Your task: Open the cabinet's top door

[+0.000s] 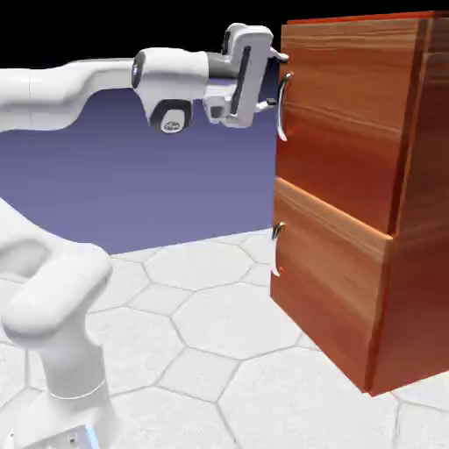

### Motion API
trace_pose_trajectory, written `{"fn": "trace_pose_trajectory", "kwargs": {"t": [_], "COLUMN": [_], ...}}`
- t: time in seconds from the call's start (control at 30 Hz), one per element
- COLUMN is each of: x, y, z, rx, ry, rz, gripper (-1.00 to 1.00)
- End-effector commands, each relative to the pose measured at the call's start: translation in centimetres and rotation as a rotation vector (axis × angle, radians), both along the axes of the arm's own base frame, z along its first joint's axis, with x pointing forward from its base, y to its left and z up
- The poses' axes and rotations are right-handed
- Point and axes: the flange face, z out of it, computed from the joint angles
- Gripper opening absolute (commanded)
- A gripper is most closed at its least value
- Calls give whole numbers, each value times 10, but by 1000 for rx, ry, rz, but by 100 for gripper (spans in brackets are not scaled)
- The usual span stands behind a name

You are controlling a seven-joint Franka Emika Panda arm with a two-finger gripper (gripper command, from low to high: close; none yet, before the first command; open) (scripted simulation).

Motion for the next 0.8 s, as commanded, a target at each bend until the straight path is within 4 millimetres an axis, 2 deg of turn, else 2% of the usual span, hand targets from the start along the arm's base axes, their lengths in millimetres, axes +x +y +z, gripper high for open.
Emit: {"fn": "trace_pose_trajectory", "kwargs": {"t": [0.0,0.23,0.37,0.5,0.57,0.73,0.77], "x": [1,13,25,41,44,94,94], "y": [8,61,90,116,121,118,118], "z": [-1,-23,-48,-81,-88,-88,-88], "rx": [62,495,746,1000,1043,1042,1042], "ry": [-16,-94,-114,-116,-115,-115,-115], "rz": [-2,-1,2,-3,-6,-6,-6], "gripper": [0,0,0,0,0,0,0]}}
